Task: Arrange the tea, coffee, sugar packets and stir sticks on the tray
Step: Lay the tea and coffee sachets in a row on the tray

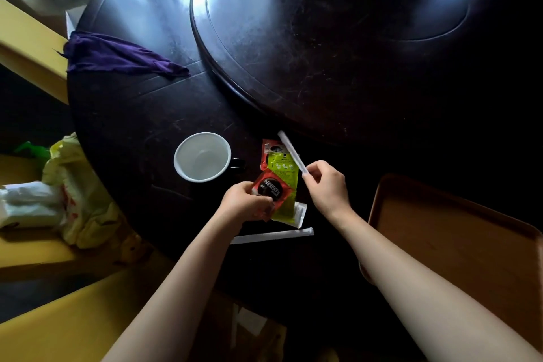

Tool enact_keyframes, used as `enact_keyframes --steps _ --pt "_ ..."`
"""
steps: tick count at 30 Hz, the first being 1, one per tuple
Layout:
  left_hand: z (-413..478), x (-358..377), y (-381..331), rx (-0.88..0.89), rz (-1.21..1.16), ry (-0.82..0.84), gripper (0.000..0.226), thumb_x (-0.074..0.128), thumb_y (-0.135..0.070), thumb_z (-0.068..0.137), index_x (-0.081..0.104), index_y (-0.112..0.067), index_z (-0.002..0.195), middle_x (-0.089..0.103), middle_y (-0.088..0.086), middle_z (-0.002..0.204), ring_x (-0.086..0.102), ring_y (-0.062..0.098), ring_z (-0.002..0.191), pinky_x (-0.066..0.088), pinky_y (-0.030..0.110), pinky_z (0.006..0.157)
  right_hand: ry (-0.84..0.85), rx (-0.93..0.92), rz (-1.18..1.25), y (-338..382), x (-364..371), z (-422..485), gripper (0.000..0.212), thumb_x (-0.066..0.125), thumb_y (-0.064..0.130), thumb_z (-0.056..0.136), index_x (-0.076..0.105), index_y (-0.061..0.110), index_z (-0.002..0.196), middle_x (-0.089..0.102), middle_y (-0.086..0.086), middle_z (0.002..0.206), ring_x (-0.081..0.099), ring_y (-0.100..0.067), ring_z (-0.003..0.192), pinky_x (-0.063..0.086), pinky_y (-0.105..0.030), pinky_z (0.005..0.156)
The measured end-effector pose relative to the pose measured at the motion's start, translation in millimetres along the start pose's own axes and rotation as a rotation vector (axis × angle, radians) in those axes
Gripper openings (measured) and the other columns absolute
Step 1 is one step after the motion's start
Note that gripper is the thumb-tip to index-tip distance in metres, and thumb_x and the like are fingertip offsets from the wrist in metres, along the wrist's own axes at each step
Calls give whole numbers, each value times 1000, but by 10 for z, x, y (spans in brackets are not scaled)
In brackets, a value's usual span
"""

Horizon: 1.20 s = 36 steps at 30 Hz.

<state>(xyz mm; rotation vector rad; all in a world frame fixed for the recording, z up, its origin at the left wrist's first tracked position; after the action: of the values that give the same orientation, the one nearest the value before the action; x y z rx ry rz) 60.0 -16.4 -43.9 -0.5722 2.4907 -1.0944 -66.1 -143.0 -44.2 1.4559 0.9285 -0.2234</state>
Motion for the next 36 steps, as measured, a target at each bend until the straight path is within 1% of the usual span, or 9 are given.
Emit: enact_keyframes --steps 4,8,14,19,21,23,26,30,36 --pt "-136 -142 92 -5 -308 -13 15 62 7 78 56 -5 85 59 11 78 60 21 69 56 26 50 91 -66 -46 -39 -41 -191 6 62 16 81 65 11 83 63 -4 85 59 -19 80 50 -34 74" --pt "-251 -277 152 55 -383 -47 14 60 4 80 58 -9 84 63 8 77 64 15 64 57 24 52 140 -84 -201 -34 2 -184 21 63 34 81 64 13 82 58 -2 85 55 -21 87 44 -33 78" --pt "-295 -281 197 52 -414 -50 15 58 5 81 59 -8 87 62 9 80 63 17 70 57 22 52 78 88 -367 250 200 208 57 63 45 79 49 4 116 54 -16 123 47 -32 117 39 -42 97" --pt "-295 -235 260 39 -439 -56 14 58 6 82 58 -7 89 63 9 81 63 18 72 58 23 54 86 188 -270 324 377 263 46 69 26 79 47 5 113 56 -15 121 52 -33 114 43 -41 92" --pt "-293 -231 299 25 -454 -65 14 56 6 83 58 -7 89 63 9 80 62 19 72 58 23 54 102 134 -213 345 385 252 26 65 22 81 52 8 98 59 -15 111 56 -32 105 44 -34 75" --pt "-277 -246 343 8 -462 -77 14 56 5 84 58 -7 89 63 9 81 63 20 74 58 28 60 93 26 -210 438 370 250 18 63 20 81 51 9 87 58 -16 107 54 -32 102 42 -34 74" --pt "-265 -258 399 -18 -439 -74 16 56 3 84 57 -2 100 64 12 88 64 23 80 55 38 74 73 -51 -265 532 394 337 26 63 23 82 54 5 98 50 -17 118 45 -32 112 42 -40 90" --pt "-273 -251 400 -27 -456 -66 14 56 3 84 57 -4 96 64 11 87 64 22 79 58 32 64 104 -6 -371 538 555 445 42 67 29 81 48 4 109 39 -20 129 35 -33 120 39 -40 97" --pt "-280 -251 409 -36 -476 -59 17 56 4 85 56 -1 101 63 13 90 63 23 81 59 30 61 79 129 -212 550 626 471 55 65 1 78 34 5 124 33 -20 130 45 -34 113 43 -33 88"
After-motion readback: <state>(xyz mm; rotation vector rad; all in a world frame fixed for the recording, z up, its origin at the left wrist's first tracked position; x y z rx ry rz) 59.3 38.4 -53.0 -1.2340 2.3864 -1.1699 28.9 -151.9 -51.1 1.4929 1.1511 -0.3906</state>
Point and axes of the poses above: each hand's wrist, its own z-axis towards the middle knuckle, its own x-axis out of the palm, y = z × x, the point moved 4 cm from there along z, towards the middle knuckle
